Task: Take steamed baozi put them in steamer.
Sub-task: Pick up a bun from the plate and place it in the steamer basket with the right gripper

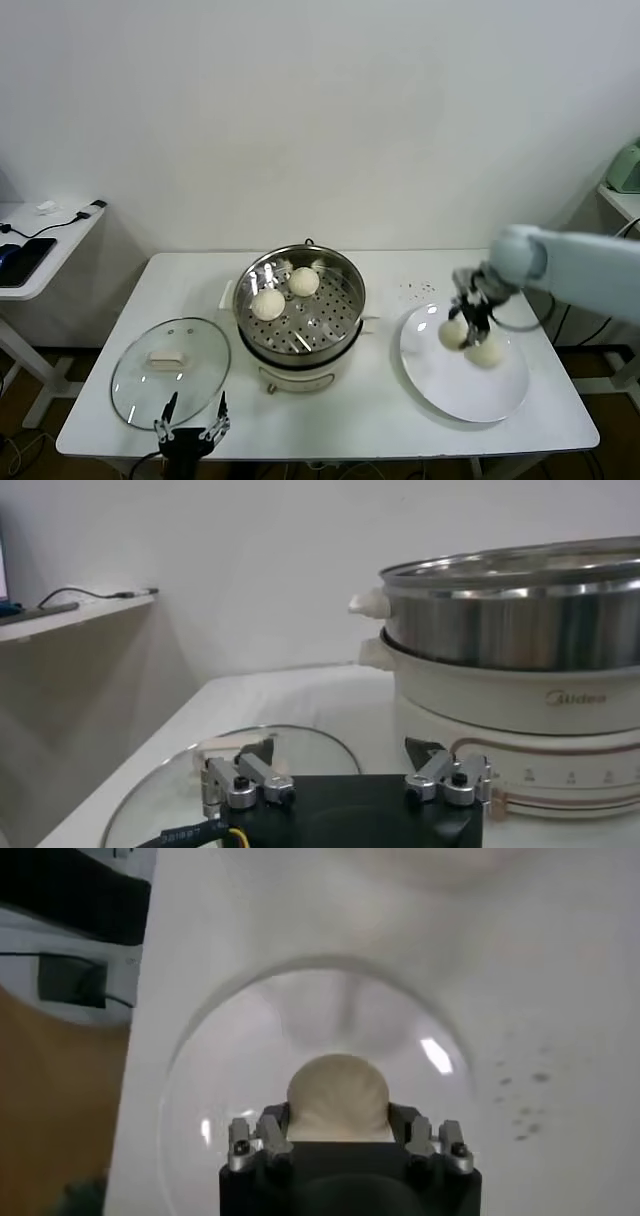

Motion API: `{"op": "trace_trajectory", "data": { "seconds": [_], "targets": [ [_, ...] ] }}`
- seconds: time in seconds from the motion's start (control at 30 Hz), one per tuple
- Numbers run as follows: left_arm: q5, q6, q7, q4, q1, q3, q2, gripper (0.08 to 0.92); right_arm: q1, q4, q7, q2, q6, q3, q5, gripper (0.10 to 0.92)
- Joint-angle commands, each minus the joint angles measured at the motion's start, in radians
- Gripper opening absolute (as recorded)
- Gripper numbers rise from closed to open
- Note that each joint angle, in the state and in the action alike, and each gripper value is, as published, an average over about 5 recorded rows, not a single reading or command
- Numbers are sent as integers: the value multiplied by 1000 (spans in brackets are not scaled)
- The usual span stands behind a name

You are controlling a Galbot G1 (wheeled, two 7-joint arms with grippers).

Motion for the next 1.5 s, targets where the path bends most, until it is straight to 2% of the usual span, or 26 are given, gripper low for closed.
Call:
{"op": "trace_trajectory", "data": {
  "seconds": [0.03, 0.23, 0.43, 0.63, 0.8, 1.1, 1.5],
  "targets": [
    [1, 0, 1, -2, 0, 2, 2, 823, 342, -39, -138, 250, 203, 37, 100, 653],
    [2, 2, 2, -1, -5, 8, 1, 823, 311, 34, -136, 446, 372, 165, 75, 653],
    [4, 0, -1, -1, 2, 7, 1, 823, 156, 99, -136, 546, 524, 199, -78, 653],
    [3, -1, -6, 4, 3, 3, 0, 823, 12, 59, -115, 594, 657, 187, -235, 653],
    [3, -1, -8, 9, 3, 2, -1, 823, -92, 7, -66, 607, 689, 179, -339, 653],
    [2, -1, -9, 14, 2, -1, 0, 823, -203, -78, -2, 610, 695, 182, -431, 653],
    [2, -1, -11, 16, 1, 3, -2, 823, -230, -170, 23, 649, 714, 204, -430, 670]
  ]
}}
